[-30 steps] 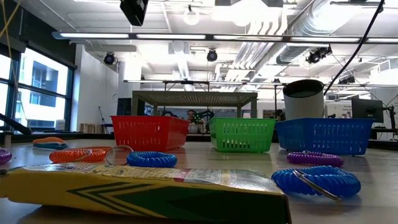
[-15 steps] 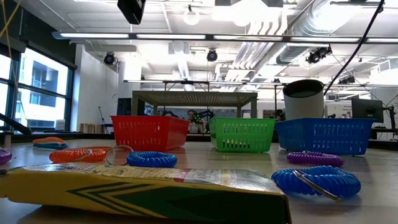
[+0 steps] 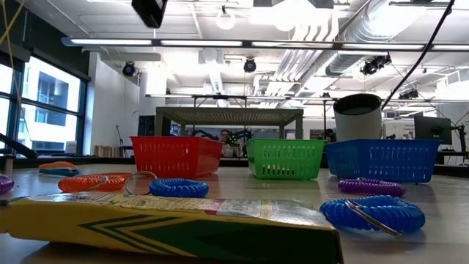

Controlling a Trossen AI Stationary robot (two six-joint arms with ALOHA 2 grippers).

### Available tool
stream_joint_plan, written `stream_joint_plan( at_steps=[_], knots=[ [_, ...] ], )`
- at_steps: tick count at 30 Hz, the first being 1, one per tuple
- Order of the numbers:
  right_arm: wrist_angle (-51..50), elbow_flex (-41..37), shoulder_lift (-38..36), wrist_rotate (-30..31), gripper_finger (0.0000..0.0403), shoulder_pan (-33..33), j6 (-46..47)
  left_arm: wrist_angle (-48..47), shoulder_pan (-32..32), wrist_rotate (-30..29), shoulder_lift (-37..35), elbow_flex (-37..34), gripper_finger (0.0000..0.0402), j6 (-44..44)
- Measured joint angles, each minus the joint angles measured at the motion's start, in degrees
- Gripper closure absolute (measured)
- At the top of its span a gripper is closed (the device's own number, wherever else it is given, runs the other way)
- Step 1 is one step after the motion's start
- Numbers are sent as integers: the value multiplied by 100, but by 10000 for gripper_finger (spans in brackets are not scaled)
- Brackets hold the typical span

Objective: Pick & Place Office Desk Supplies
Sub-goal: Put the orange rubber band into the red bin

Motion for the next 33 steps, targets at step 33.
stream_joint_plan(
  at_steps=[33],
  knots=[
    [-74, -1, 0, 170, 196, 303, 1317, -6906, 4124, 2705, -451, 1231, 400, -1317]
  ],
)
